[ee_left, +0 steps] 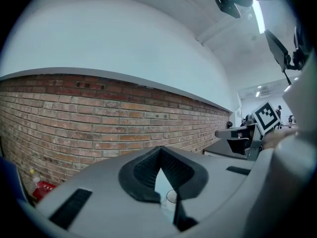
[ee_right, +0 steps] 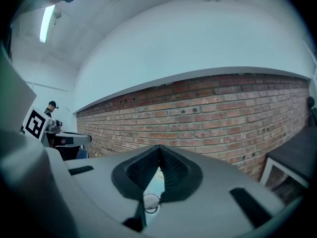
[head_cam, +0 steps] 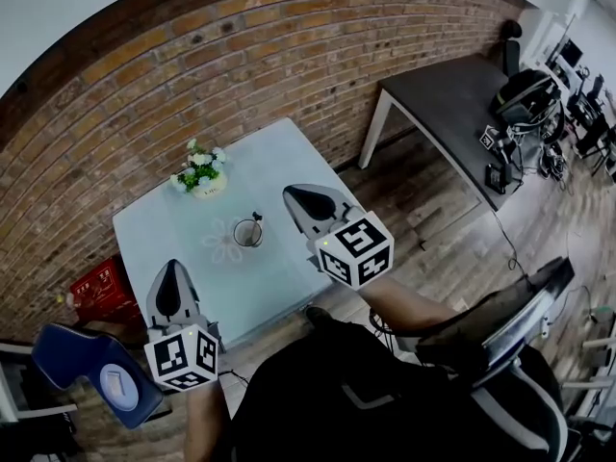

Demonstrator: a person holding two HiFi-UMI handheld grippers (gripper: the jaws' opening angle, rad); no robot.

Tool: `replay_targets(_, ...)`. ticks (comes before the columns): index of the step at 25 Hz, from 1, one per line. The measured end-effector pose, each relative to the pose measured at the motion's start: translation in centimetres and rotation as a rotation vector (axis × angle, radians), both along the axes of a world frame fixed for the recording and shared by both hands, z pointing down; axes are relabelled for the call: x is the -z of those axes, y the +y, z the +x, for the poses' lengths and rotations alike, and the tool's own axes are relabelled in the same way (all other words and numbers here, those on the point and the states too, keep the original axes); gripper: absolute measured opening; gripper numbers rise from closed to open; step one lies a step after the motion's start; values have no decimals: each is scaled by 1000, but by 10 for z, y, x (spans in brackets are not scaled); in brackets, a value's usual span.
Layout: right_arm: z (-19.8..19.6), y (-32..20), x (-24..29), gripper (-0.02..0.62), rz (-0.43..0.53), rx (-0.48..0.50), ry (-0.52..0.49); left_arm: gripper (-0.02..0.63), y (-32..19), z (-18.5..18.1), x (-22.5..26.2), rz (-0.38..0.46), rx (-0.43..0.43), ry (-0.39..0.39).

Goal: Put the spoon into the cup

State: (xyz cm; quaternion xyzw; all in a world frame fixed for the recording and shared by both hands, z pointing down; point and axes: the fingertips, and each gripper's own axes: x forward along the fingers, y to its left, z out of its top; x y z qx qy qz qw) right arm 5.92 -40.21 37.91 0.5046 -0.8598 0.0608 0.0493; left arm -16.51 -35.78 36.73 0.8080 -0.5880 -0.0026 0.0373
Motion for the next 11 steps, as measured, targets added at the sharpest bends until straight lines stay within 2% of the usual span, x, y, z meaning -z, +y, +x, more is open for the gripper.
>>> replay_targets(11,2,-7,-3,18,-12,5,6,9,3,1,-5,-12,17,10)
